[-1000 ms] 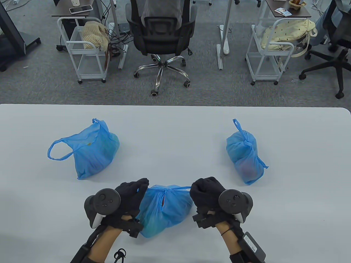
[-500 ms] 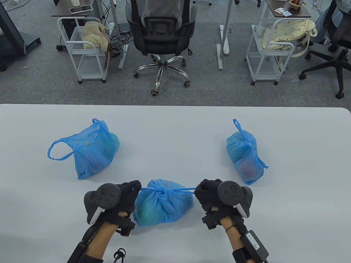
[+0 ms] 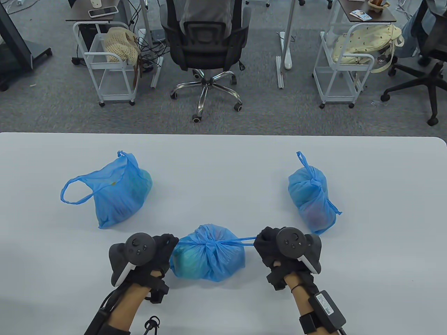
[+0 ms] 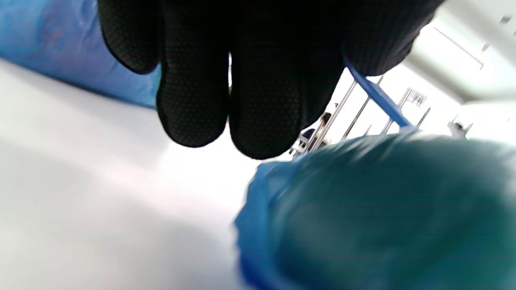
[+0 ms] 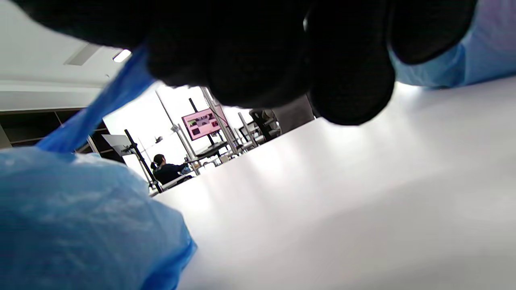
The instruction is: Tie knot on plastic bag top
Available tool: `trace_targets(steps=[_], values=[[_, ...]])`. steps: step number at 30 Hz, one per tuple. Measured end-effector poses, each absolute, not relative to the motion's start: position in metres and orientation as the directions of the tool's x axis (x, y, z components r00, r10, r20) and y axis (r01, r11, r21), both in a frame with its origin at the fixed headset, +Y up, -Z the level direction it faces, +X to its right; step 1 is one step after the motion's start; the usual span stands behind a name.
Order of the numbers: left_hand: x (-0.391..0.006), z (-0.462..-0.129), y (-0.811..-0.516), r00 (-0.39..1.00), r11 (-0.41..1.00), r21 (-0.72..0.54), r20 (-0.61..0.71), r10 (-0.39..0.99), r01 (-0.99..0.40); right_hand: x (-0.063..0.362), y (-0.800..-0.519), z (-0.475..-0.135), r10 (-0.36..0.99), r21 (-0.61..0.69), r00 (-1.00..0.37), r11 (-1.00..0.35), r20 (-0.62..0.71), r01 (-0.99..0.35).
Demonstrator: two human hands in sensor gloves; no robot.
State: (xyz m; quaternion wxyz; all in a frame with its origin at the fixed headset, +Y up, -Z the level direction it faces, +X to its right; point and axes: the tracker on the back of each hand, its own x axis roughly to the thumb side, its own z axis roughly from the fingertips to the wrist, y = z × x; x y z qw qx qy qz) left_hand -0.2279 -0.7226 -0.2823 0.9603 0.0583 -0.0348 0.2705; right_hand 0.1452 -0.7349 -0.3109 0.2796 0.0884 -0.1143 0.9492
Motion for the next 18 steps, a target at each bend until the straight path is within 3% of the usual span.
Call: trace_targets(steps=[5,8,11,14,18], values=[[-0.209,-0.267,-0.703,0.732,0.739,0.154,0.369,0.573,-0.656,0.139,-0.723,-0.302,0.678,-0.219,-0.657,-0.623,0.329,-0.751],[-0.187,-0.255,-0.697,0.763,0.795,0.183,0.467,0.447,-0.578,0.124,-0.715,-0.295,0.822,-0.094,-0.401,-0.399,0.404,-0.912],[-0.166,-0.25,-0.699,0.806,0.881,0.179,0.513,0.296,-0.438,0.106,-0.711,-0.286,0.881,0.032,-0.234,-0.271,0.411,-0.962],[-0.155,-0.252,-0.705,0.833,0.922,0.155,0.501,0.235,-0.354,0.089,-0.707,-0.278,0.867,0.108,-0.195,-0.272,0.459,-0.956],[-0.15,-0.259,-0.709,0.811,0.922,-0.013,0.471,0.347,-0.388,0.078,-0.702,-0.27,0.837,0.151,-0.18,-0.296,0.516,-0.943]])
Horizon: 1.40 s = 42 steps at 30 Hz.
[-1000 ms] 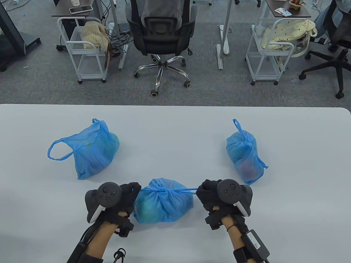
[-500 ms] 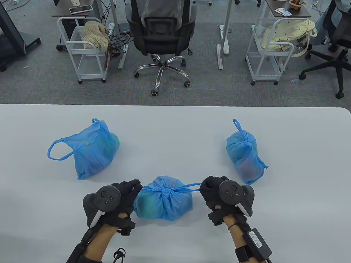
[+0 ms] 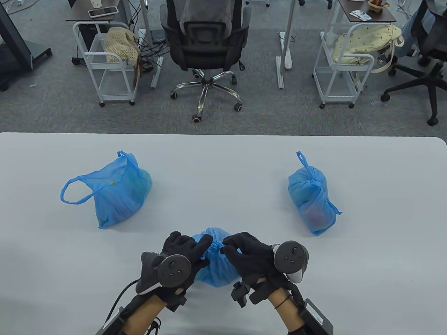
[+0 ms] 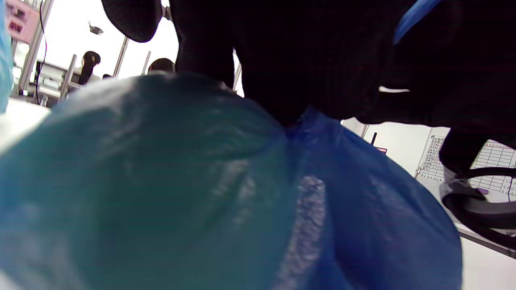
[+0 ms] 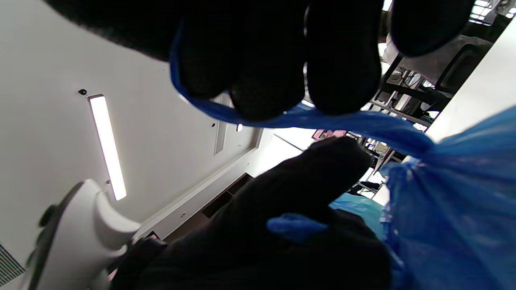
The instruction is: Tie knot on plastic bag top
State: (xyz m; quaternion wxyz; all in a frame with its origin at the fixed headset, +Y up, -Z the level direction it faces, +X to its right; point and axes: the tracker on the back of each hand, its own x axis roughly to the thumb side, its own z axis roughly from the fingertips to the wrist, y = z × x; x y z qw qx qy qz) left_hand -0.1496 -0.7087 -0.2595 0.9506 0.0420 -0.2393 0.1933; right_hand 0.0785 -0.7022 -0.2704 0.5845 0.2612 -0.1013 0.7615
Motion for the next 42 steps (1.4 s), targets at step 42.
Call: trace_targets(steps=[42], values=[[-0.156,-0.254,-0.717,0.901,0.944,0.216,0.41,0.145,-0.25,0.116,-0.721,-0.262,0.776,-0.104,-0.446,-0.45,0.447,-0.887]])
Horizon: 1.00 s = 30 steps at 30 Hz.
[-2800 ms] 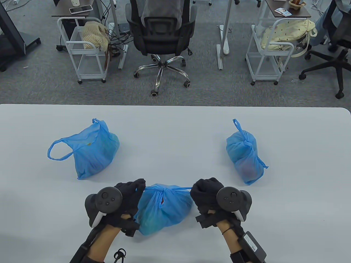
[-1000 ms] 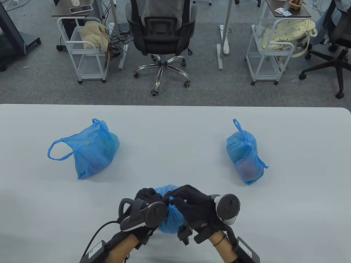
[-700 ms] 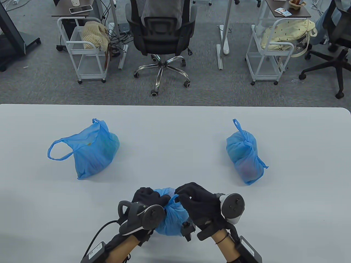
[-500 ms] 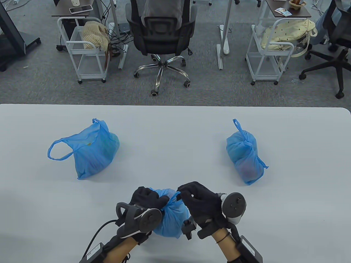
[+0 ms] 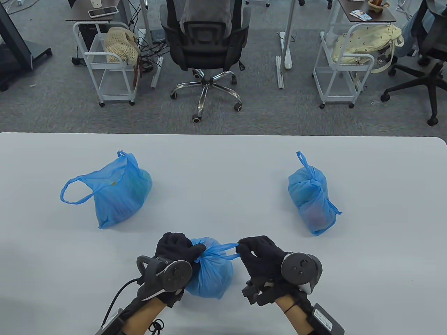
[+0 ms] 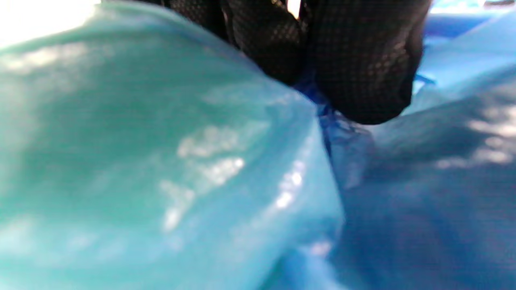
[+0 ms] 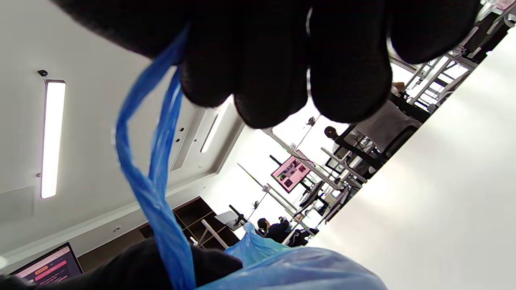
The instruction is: Tie knot on plastic bag top
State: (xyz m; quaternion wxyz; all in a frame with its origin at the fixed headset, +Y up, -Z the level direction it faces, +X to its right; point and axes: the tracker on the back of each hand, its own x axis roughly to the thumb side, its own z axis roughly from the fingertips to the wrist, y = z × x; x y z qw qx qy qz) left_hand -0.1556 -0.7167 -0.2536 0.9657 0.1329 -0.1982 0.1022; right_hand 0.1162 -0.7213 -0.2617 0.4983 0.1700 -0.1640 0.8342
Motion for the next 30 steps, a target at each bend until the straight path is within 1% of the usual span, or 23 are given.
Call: trace_targets(steps=[2,4,6,8,9,10,11,12,13,19,22,25,28,30], values=[[-0.155,-0.254,-0.717,0.901,0.944,0.219,0.41,0.142,-0.248,0.119,-0.721,-0.26,0.745,-0.136,-0.485,-0.48,0.458,-0.867],[-0.156,-0.254,-0.717,0.901,0.943,0.22,0.409,0.143,-0.25,0.12,-0.719,-0.258,0.683,-0.167,-0.545,-0.54,0.487,-0.825],[-0.156,-0.254,-0.717,0.901,0.941,0.222,0.407,0.15,-0.257,0.118,-0.717,-0.256,0.59,-0.205,-0.612,-0.611,0.526,-0.765],[-0.158,-0.255,-0.718,0.898,0.944,0.198,0.408,0.167,-0.265,0.113,-0.714,-0.252,0.458,-0.25,-0.675,-0.688,0.578,-0.682],[-0.159,-0.254,-0.718,0.897,0.942,0.191,0.403,0.181,-0.276,0.109,-0.712,-0.25,0.355,-0.284,-0.708,-0.737,0.61,-0.614],[-0.159,-0.254,-0.718,0.897,0.941,0.191,0.401,0.185,-0.279,0.107,-0.711,-0.249,0.291,-0.306,-0.723,-0.761,0.627,-0.572],[-0.16,-0.255,-0.717,0.897,0.941,0.193,0.403,0.182,-0.277,0.104,-0.711,-0.248,0.194,-0.339,-0.738,-0.793,0.647,-0.506],[-0.161,-0.255,-0.717,0.897,0.941,0.194,0.403,0.18,-0.276,0.101,-0.712,-0.247,0.139,-0.354,-0.744,-0.813,0.654,-0.463],[-0.161,-0.255,-0.717,0.898,0.941,0.195,0.403,0.18,-0.276,0.1,-0.712,-0.246,0.112,-0.358,-0.744,-0.823,0.659,-0.441],[-0.165,-0.257,-0.717,0.897,0.936,0.198,0.395,0.197,-0.292,0.099,-0.714,-0.248,0.079,-0.354,-0.743,-0.842,0.665,-0.406],[-0.169,-0.258,-0.715,0.899,0.925,0.216,0.382,0.215,-0.313,0.101,-0.717,-0.251,0.127,-0.319,-0.741,-0.845,0.66,-0.429],[-0.174,-0.258,-0.712,0.891,0.898,0.238,0.368,0.268,-0.369,0.099,-0.72,-0.252,0.164,-0.275,-0.727,-0.852,0.666,-0.444],[-0.18,-0.259,-0.708,0.876,0.871,0.249,0.357,0.325,-0.424,0.095,-0.72,-0.251,0.184,-0.245,-0.705,-0.854,0.684,-0.46],[-0.183,-0.26,-0.706,0.867,0.857,0.253,0.354,0.351,-0.45,0.092,-0.719,-0.249,0.174,-0.244,-0.698,-0.856,0.694,-0.455]])
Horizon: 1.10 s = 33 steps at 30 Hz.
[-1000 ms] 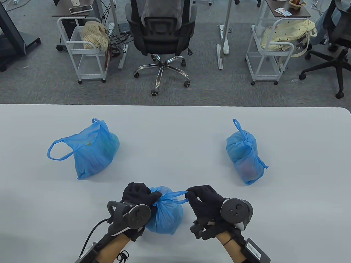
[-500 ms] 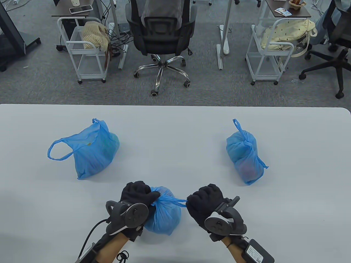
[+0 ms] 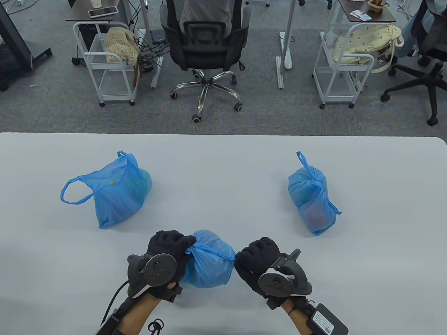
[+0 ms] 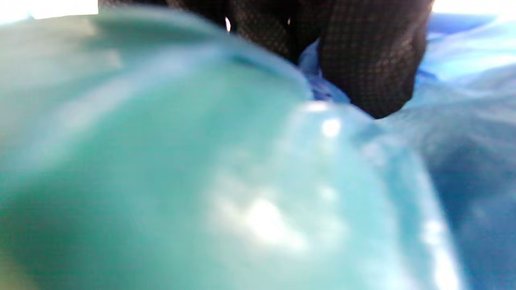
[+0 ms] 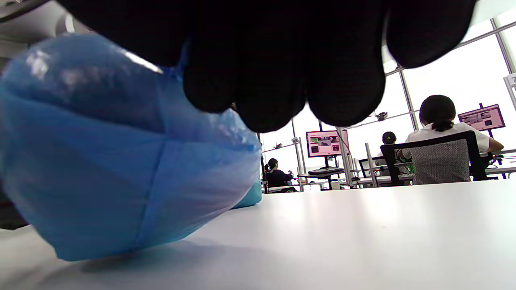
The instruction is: Tie knot on plastic bag top
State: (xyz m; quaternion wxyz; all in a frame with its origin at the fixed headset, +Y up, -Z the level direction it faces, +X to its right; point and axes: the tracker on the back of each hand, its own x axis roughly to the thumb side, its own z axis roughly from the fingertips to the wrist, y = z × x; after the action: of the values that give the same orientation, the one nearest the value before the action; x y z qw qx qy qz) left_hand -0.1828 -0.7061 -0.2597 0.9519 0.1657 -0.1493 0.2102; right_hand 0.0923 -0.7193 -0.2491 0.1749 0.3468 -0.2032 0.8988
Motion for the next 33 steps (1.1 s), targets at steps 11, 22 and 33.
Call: trace_targets(steps=[11,22,33], values=[[-0.195,-0.264,-0.705,0.85,0.812,0.281,0.303,0.431,-0.512,0.086,-0.711,-0.241,0.123,-0.265,-0.684,-0.861,0.719,-0.434],[-0.218,-0.27,-0.682,0.774,0.692,0.35,0.253,0.58,-0.632,0.088,-0.719,-0.25,0.147,-0.205,-0.697,-0.895,0.702,-0.396],[-0.219,-0.311,-0.654,0.833,0.773,0.337,0.075,0.548,-0.538,0.086,-0.726,-0.254,0.162,-0.151,-0.694,-0.918,0.701,-0.367]])
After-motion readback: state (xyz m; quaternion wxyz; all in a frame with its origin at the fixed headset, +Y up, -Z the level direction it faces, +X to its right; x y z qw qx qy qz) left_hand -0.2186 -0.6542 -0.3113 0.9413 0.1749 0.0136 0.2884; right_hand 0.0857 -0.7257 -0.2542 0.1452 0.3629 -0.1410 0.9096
